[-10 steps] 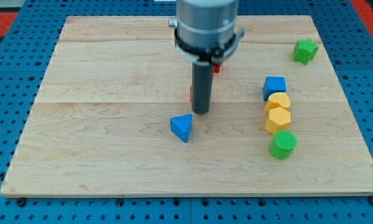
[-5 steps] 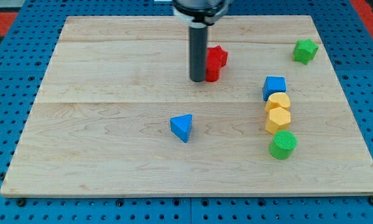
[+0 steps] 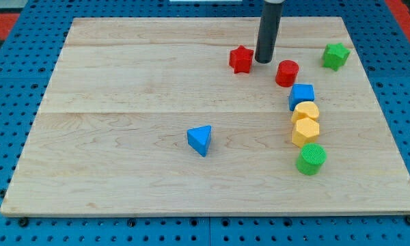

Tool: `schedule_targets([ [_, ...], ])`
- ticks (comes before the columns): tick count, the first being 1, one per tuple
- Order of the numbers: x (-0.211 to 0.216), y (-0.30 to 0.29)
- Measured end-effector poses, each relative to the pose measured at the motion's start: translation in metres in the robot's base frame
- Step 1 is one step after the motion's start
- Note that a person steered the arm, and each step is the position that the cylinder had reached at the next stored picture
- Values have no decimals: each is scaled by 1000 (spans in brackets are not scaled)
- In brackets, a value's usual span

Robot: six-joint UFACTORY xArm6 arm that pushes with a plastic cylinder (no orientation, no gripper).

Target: Move the red circle above the blue cube

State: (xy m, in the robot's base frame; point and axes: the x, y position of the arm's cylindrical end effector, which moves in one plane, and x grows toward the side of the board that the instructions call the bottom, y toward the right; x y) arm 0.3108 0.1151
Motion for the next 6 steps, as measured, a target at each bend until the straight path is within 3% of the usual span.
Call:
schedule_targets([
  [3,27,0],
  [4,55,19],
  [5,55,21],
  [6,2,42],
])
